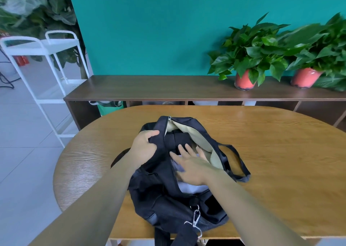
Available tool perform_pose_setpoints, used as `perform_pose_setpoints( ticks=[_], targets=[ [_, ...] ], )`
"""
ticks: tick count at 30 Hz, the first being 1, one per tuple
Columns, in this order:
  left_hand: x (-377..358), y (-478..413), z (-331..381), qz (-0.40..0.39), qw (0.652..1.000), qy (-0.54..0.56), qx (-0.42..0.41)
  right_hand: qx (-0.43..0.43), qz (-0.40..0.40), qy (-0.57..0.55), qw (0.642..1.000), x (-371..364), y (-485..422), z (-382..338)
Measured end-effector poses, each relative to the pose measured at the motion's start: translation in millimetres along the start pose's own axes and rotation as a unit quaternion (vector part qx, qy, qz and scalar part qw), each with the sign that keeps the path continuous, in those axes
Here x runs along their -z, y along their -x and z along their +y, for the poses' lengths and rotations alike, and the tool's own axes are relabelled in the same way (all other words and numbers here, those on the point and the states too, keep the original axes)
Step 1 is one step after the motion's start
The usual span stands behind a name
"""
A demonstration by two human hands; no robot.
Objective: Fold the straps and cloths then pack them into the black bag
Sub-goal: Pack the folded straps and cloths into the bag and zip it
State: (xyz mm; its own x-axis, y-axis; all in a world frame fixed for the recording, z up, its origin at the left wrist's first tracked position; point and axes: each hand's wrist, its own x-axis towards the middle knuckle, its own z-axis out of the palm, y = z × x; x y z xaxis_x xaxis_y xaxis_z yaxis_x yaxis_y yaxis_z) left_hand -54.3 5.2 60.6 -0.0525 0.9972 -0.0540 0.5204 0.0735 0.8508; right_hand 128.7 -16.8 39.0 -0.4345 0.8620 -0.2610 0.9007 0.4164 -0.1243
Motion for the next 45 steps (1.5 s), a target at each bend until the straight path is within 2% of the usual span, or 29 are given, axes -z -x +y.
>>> perform_pose_setpoints(
  ticks=[4, 6, 7, 9, 10, 11, 13, 16, 19, 22, 29, 32, 35, 39, 42, 44, 45],
  targets=[
    [-3, 7, -3, 0.000, 0.997, -0.061, -0.045, 0.014, 0.040, -0.023, 0.999, 1, 10, 1],
    [-6, 12, 0, 0.037, 0.983, -0.165, -0.067, 0.024, 0.098, -0.069, 0.993, 6, 19, 7],
    [-9, 16, 2, 0.057, 0.969, -0.223, -0.089, 0.020, 0.154, -0.104, 0.982, 6, 24, 12],
    [-19, 26, 9, 0.070, 0.944, -0.291, -0.141, -0.030, 0.306, -0.159, 0.938, 3, 37, 25],
    [-26, 31, 13, 0.063, 0.932, -0.317, -0.167, -0.085, 0.362, -0.167, 0.913, 1, 44, 31],
    [-35, 36, 17, 0.049, 0.918, -0.344, -0.190, -0.151, 0.384, -0.170, 0.895, 0, 51, 37],
    [-54, 43, 23, -0.002, 0.897, -0.390, -0.210, -0.264, 0.329, -0.178, 0.889, -5, 61, 48],
    [-78, 49, 30, -0.104, 0.883, -0.429, -0.158, -0.326, 0.201, -0.224, 0.896, -11, 68, 53],
    [-88, 49, 29, -0.151, 0.862, -0.474, -0.102, -0.343, 0.180, -0.194, 0.901, -15, 68, 54],
    [-91, 50, 25, -0.166, 0.854, -0.487, -0.076, -0.343, 0.203, -0.195, 0.896, -13, 68, 51],
    [-94, 52, 22, -0.161, 0.832, -0.524, -0.086, -0.305, 0.290, -0.270, 0.866, 6, 77, 48],
    [-96, 51, 21, -0.162, 0.832, -0.524, -0.088, -0.286, 0.295, -0.282, 0.867, 10, 75, 43],
    [-94, 52, 22, -0.151, 0.855, -0.485, -0.103, -0.286, 0.271, -0.282, 0.875, 5, 70, 42],
    [-73, 42, 26, -0.088, 0.900, -0.396, -0.156, -0.281, 0.272, -0.319, 0.863, 9, 71, 43],
    [-50, 34, 34, -0.012, 0.903, -0.370, -0.217, -0.294, 0.313, -0.261, 0.865, 15, 74, 32],
    [-35, 30, 36, 0.023, 0.897, -0.380, -0.223, -0.290, 0.315, -0.188, 0.884, 17, 78, 21],
    [-29, 27, 35, 0.030, 0.897, -0.390, -0.208, -0.280, 0.290, -0.155, 0.902, 17, 80, 14]
  ],
)
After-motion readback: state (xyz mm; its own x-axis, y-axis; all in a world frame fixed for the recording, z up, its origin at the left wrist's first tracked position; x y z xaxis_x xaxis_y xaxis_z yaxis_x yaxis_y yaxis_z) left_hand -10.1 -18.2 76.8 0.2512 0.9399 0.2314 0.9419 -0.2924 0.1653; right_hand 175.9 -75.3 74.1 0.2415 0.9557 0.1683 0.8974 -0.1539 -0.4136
